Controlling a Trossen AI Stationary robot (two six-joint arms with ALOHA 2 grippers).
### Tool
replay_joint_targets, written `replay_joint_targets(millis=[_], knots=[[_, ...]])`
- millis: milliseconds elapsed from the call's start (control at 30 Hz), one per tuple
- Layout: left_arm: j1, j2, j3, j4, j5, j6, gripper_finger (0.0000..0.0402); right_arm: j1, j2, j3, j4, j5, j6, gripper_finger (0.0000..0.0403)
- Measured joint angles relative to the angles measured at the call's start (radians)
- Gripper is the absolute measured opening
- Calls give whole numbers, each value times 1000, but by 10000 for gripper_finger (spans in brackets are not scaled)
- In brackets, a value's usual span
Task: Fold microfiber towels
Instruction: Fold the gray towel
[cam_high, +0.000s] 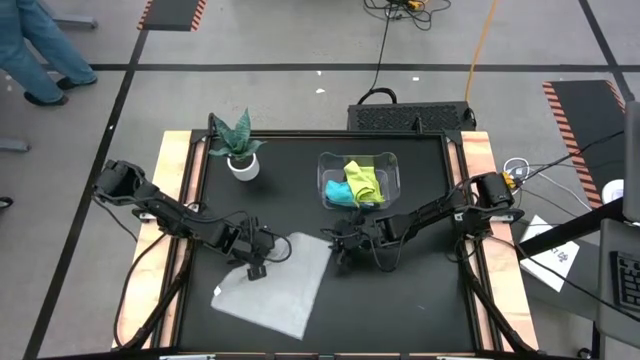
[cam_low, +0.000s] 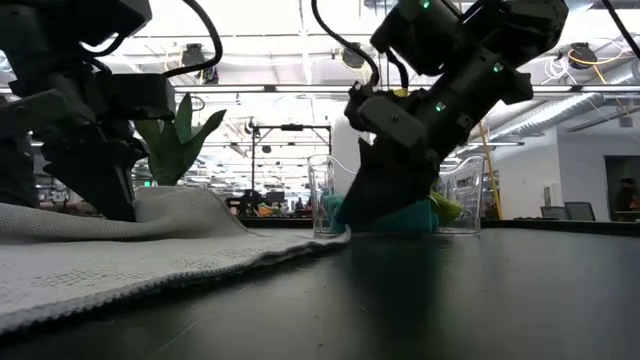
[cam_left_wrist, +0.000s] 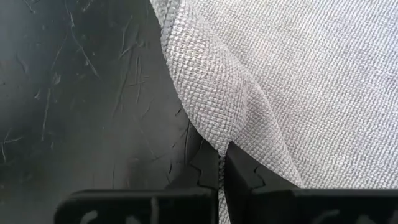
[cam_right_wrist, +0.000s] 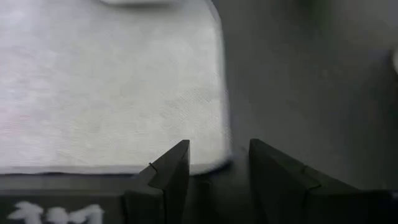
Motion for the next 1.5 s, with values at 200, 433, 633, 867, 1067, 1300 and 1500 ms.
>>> replay_joint_targets(millis=[200, 433, 633, 867, 1067, 1300, 1500], knots=[[-7, 0, 0, 7, -17, 7, 10, -2, 0, -1, -38, 4, 34, 157], [-11, 0, 1, 34, -17, 18, 15, -2, 0, -4, -30, 2, 30, 157], [-11, -1, 1, 91, -24, 54, 5, -2, 0, -4, -17, -28, 22, 157], [-9, -1, 1, 116, -58, 75, 16, -2, 0, -4, -31, -54, -3, 157], [2, -4, 2, 154, -101, 99, 8, 1, 0, -4, -64, -54, -17, 156], [34, -4, 2, 175, -119, 130, 8, 4, -4, -46, -53, -102, -35, 76], [50, -4, 2, 185, -121, 135, 23, 5, -11, -57, -62, -148, -63, 10]])
